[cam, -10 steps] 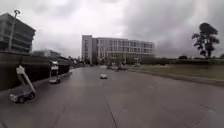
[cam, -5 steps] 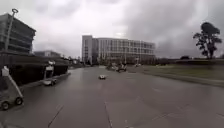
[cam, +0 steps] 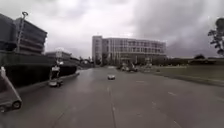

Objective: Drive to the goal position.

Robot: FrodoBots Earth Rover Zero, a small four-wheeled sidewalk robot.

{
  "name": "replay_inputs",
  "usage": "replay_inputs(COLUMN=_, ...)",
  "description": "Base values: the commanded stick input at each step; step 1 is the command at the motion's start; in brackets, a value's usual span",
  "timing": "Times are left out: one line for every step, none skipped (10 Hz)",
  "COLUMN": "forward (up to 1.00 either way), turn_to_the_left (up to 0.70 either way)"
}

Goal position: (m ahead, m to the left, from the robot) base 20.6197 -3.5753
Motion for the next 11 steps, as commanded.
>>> replay_inputs(forward=0.70, turn_to_the_left=0.00)
replay_inputs(forward=0.70, turn_to_the_left=0.00)
replay_inputs(forward=0.70, turn_to_the_left=0.00)
replay_inputs(forward=0.70, turn_to_the_left=0.00)
replay_inputs(forward=0.70, turn_to_the_left=0.00)
replay_inputs(forward=0.70, turn_to_the_left=0.00)
replay_inputs(forward=0.70, turn_to_the_left=0.00)
replay_inputs(forward=0.70, turn_to_the_left=0.00)
replay_inputs(forward=0.70, turn_to_the_left=0.00)
replay_inputs(forward=0.70, turn_to_the_left=0.00)
replay_inputs(forward=0.70, turn_to_the_left=0.00)
